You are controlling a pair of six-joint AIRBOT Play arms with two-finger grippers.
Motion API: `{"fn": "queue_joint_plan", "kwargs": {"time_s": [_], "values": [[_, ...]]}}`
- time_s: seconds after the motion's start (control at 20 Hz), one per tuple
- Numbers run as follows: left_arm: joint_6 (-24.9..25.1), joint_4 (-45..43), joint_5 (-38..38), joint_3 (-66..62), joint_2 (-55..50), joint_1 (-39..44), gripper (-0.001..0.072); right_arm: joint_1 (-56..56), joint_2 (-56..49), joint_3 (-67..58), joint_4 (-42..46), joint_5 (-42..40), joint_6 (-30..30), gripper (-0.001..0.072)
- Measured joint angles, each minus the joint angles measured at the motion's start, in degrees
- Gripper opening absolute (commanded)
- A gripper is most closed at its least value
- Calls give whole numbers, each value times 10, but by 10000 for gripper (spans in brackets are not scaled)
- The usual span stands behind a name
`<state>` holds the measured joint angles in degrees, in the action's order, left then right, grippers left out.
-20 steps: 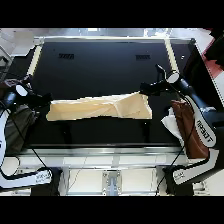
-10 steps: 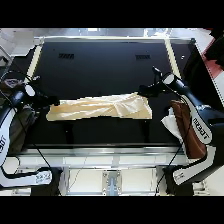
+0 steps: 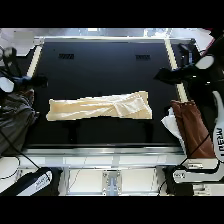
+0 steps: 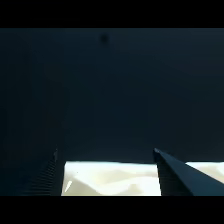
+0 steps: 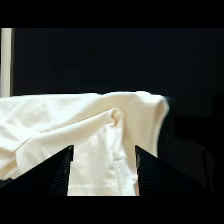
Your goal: Fold the shirts.
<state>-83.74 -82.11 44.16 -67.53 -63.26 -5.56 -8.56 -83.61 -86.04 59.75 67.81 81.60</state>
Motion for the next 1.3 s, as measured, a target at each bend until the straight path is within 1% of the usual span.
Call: {"fn": "queue_joint_plan", "kwargs": {"time_s": [0.05,0.1,0.15,0.25,0.45,0.6,0.75,0.95,1.1,1.25,1.3], "values": [[8,1,13,-29,1,19,695,-24,-6,-1,-17,12,7,466],[16,1,27,-58,-5,38,695,-45,-17,-1,-33,27,14,538],[21,2,43,-93,-18,59,693,-64,-31,-1,-56,45,16,556],[28,2,76,-163,-57,103,693,-96,-66,-1,-94,83,16,626],[34,3,155,-273,-172,181,693,-116,-144,-1,-130,135,-9,627],[36,3,214,-305,-256,230,693,-104,-200,-2,-140,148,-33,627],[36,3,249,-317,-312,264,693,-84,-242,-2,-146,150,-56,626],[36,3,267,-322,-343,285,693,-61,-278,-2,-152,138,-72,626],[37,3,273,-324,-351,290,694,-38,-297,-2,-175,141,-88,626],[36,3,275,-324,-353,293,693,-13,-305,-2,-196,139,-104,615],[36,3,276,-324,-354,293,694,-6,-307,-2,-207,139,-111,597]]}}
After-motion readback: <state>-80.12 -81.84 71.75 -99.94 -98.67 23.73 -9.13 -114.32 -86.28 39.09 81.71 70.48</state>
